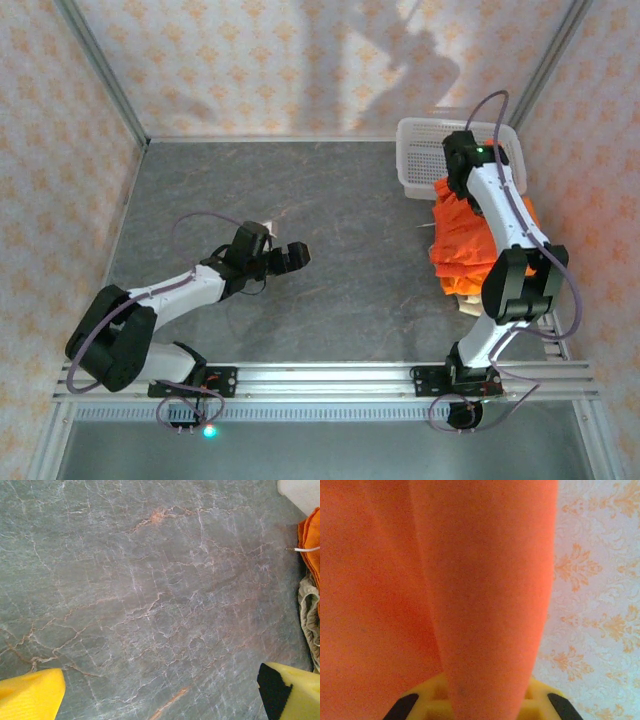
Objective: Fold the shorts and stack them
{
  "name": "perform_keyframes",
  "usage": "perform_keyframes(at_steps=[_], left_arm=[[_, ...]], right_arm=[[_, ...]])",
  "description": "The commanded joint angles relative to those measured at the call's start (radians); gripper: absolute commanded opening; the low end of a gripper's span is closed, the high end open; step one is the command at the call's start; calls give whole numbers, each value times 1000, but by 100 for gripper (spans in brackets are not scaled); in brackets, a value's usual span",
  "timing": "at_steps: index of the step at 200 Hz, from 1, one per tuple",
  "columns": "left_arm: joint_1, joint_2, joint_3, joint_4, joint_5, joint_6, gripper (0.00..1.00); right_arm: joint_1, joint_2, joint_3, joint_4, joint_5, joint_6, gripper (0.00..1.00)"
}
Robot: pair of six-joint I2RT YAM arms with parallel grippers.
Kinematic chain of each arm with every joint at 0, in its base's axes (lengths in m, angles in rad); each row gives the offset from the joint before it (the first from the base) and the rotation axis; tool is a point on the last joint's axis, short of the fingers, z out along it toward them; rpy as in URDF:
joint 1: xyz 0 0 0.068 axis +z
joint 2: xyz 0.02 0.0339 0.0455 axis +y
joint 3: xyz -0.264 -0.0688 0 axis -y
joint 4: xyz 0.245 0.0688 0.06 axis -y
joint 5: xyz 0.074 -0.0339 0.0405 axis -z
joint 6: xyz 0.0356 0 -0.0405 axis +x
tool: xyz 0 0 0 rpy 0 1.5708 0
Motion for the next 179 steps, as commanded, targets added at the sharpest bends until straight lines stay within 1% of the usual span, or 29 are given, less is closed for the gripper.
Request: perform_keyframes(at_steps=[1, 39, 54, 81, 89, 102, 108, 116, 121, 128, 130, 141, 149, 157, 170, 179], left_arm=[[7, 9, 30, 20, 9, 4, 100], [7, 15, 26, 29, 11, 3, 100], [7, 11, 22, 30, 10, 3, 100], [9, 1, 14, 24, 6, 6, 100], [12, -6, 11, 23, 5, 8, 100], [12, -14, 6, 20, 1, 10, 100], [14, -17, 3, 19, 0, 11, 100], [15, -22, 1, 18, -1, 10, 100], [15, -24, 0, 19, -2, 10, 100], [15, -26, 0, 18, -3, 10, 100], [15, -27, -1, 19, -3, 9, 100], [17, -31, 0, 17, -4, 11, 100], [17, -31, 0, 17, -4, 12, 100], [18, -31, 0, 17, -4, 11, 100], [17, -30, 0, 21, -8, 9, 100], [18, -27, 1, 24, -6, 5, 100]], right_arm=[[-33, 12, -33, 84, 126, -44, 6], [-75, 52, -24, 92, 123, -15, 7], [-96, 70, -18, 84, 119, 2, 17], [-155, 79, 20, 47, 91, 61, 25], [-175, 71, 37, 38, 79, 77, 32], [-201, 53, 68, 23, 60, 109, 50], [-209, 42, 86, 14, 44, 127, 58], [-212, 26, 110, 1, 14, 151, 73], [-212, 15, 129, -13, -27, 167, 84], [-212, -5, 159, -37, -127, 191, 99], [-212, -14, 166, -40, -157, 197, 100], [-212, -58, 196, -50, -321, 226, 100], [-212, -100, 193, -35, -468, 239, 99], [-211, -150, 156, 2, -613, 248, 99], [-211, -228, 80, 75, -884, 264, 99], [-211, -274, 21, 126, -1030, 298, 99]])
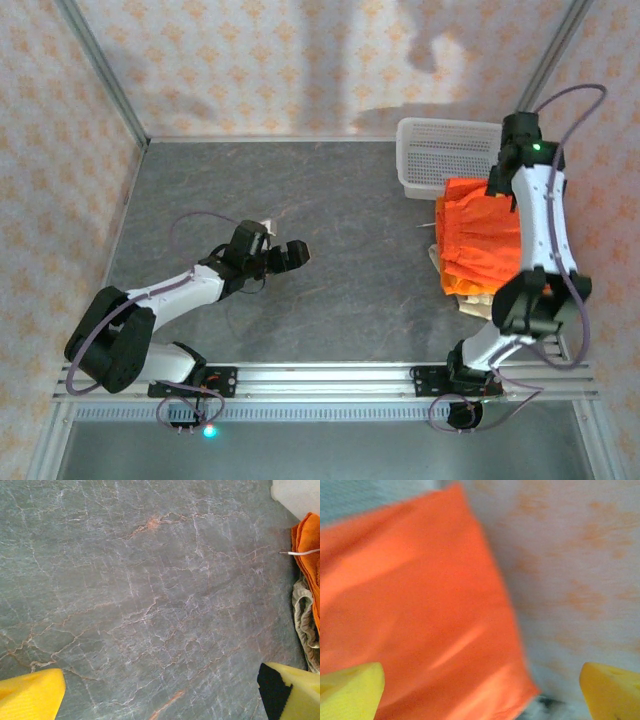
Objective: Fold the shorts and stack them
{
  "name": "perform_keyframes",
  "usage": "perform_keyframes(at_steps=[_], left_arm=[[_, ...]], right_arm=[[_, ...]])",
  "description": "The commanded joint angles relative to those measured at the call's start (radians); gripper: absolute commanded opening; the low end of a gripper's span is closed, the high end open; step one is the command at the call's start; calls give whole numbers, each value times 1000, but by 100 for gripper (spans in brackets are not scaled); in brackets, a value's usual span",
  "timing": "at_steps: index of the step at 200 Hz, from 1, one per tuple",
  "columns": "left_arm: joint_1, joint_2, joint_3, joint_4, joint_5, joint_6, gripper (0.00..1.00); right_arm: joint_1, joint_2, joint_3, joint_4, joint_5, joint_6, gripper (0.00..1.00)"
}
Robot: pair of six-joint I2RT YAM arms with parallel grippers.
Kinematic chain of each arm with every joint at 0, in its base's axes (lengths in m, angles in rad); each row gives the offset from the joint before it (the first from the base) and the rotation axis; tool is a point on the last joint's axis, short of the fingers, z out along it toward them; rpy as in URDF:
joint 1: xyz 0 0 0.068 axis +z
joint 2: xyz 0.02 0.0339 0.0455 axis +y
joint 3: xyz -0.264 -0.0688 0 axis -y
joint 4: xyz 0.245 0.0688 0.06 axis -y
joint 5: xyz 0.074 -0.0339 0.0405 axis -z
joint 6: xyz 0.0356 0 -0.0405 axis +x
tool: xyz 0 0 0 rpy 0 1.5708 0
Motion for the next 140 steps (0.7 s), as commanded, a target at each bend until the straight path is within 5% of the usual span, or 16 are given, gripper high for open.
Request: perform_keyframes(at_steps=[1, 22, 58, 92, 140], left_arm=[[6, -19, 0, 17, -14, 4, 100], [5, -22, 1, 11, -15, 2, 100], [5, -35, 1, -10, -24, 7, 100], [5, -34, -1, -7, -25, 2, 100], [6, -31, -12, 2, -28, -4, 100]], right_arm=[[5, -142, -101, 87, -541, 100, 99], [7, -224, -253, 183, -745, 185, 99], [25, -302, -479, 278, -880, 255, 100], [28, -309, -668, 375, -868, 300, 100], [26, -292, -887, 478, -688, 406, 99]])
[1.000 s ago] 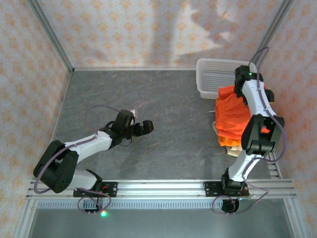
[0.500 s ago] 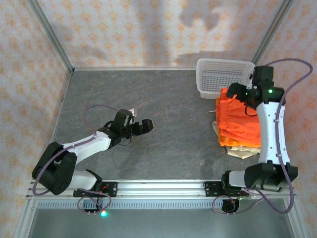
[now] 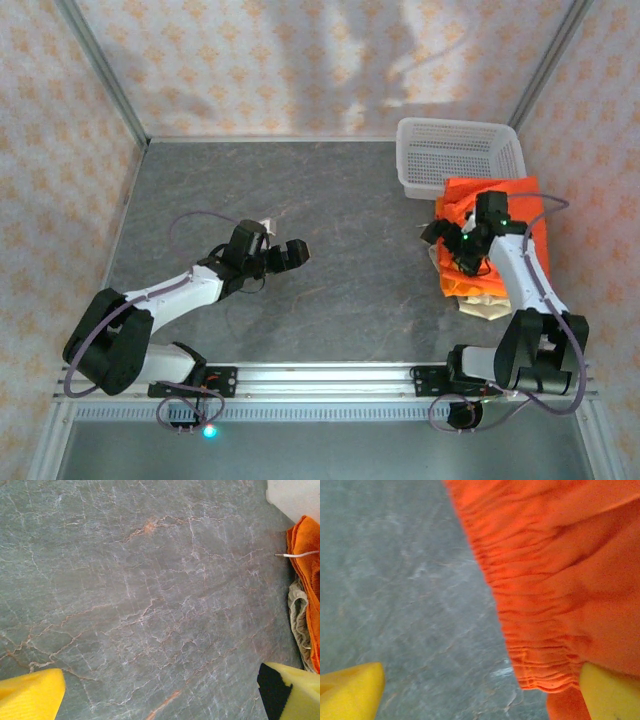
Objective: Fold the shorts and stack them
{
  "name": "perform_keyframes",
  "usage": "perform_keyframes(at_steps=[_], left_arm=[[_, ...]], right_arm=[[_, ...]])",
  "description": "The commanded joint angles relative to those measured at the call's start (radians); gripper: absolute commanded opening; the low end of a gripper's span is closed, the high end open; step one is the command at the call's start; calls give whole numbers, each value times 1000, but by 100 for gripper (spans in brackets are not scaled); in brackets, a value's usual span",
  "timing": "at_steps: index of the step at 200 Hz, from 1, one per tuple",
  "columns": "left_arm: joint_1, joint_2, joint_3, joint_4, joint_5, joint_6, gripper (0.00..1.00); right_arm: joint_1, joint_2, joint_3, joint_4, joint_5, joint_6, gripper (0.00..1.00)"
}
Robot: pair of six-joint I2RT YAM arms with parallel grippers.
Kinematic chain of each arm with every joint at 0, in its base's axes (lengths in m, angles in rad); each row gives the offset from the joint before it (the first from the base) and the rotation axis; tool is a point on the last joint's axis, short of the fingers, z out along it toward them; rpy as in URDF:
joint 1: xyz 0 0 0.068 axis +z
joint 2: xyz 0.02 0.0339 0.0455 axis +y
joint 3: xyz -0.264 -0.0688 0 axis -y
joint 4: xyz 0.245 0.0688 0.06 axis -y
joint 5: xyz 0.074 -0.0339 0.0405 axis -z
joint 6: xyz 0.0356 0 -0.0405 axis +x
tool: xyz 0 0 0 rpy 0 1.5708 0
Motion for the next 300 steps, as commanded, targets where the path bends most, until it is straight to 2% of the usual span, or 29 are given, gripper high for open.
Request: perform_keyframes(at_steps=[1, 39, 61, 89, 111, 138, 182, 225, 268, 300], left_arm=[[6, -17, -11, 2, -28, -1, 100], [5, -9, -11, 4, -28, 3, 100], [5, -3, -7, 4, -28, 5, 100], [6, -5, -2, -3, -32, 11, 100], [5, -8, -2, -2, -35, 10, 100], [5, -6, -3, -1, -35, 8, 100], [5, -33, 0, -35, -45, 20, 100], [6, -58, -5, -54, -58, 22, 100], [6, -62, -14, -59, -67, 23, 100], [7, -56, -18, -53, -71, 20, 100]], right_arm=[[1, -6, -80, 75, 92, 77, 99], [2, -88, -170, 57, 107, 105, 99], [4, -203, -173, 15, 75, 122, 100], [43, -311, -59, -69, 52, 130, 99], [65, -303, 77, -106, 55, 115, 99], [67, -182, 218, -58, 60, 79, 99], [65, 148, 464, 30, 64, 3, 99], [5, 441, 615, 72, 23, 2, 99], [-20, 606, 637, 100, -7, -7, 99], [-21, 557, 490, 156, -8, 10, 99]])
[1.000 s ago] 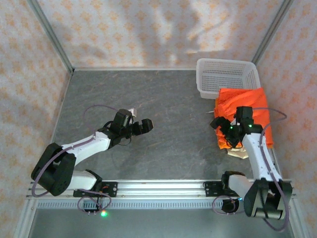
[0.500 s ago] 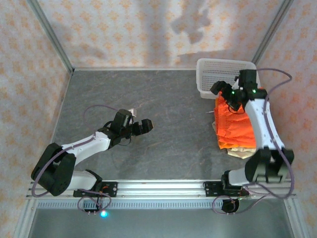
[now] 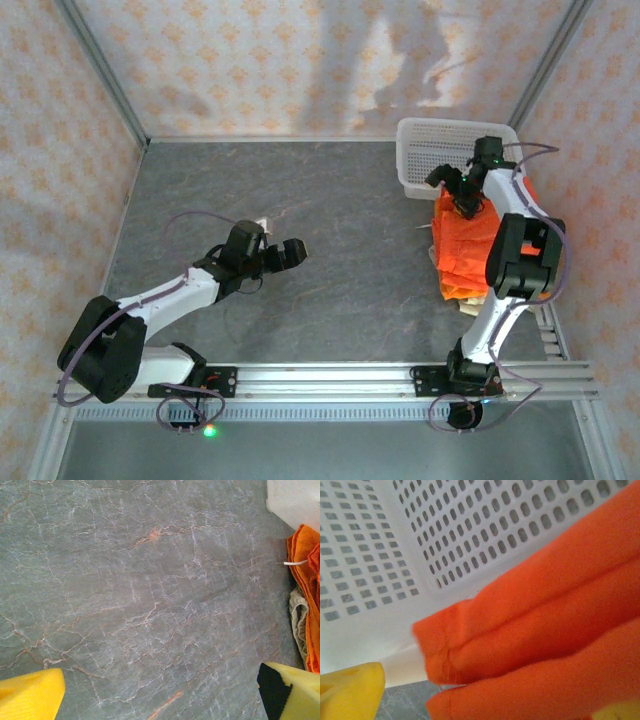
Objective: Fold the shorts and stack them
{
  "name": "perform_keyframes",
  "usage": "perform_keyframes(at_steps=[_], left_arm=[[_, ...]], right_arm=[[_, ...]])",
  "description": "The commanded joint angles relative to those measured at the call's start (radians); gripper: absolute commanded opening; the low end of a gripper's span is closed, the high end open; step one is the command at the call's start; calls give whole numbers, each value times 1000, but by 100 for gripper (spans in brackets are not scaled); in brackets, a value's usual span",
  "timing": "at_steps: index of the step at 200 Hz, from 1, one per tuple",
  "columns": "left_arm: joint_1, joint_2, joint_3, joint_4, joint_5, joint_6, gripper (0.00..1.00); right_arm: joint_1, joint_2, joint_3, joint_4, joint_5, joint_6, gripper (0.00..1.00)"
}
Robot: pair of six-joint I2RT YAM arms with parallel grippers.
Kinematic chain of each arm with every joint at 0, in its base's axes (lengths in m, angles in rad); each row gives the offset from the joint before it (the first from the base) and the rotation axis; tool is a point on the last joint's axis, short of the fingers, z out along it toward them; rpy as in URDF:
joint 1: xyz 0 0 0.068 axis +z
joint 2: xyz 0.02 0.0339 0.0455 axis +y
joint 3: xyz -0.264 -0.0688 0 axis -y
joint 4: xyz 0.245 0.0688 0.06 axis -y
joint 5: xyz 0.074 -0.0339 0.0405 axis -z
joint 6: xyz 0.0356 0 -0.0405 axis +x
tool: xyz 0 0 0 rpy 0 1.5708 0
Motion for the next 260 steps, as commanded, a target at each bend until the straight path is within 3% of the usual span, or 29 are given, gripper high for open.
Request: perform_keyframes(at_steps=[1, 62, 140, 200, 222, 260], left_arm=[[6, -11, -16, -17, -35, 17, 100], [6, 7, -19, -3, -23, 11, 100], [5, -12, -17, -18, -34, 15, 100], [5, -40, -14, -30, -59, 22, 100], [6, -133, 12, -128, -173, 75, 100], [6, -363, 55, -292, -541, 235, 100]], right_arm=[[2, -62, -95, 35, -6, -3, 99], [-5, -181, -298, 39, 16, 30, 99], [-7, -223, -168, 48, -83, 45, 99], [-5, -434, -194, 60, -129, 27, 99], [23, -543, -233, 89, -96, -6, 99], [107, -734, -422, 238, 188, -92, 99]])
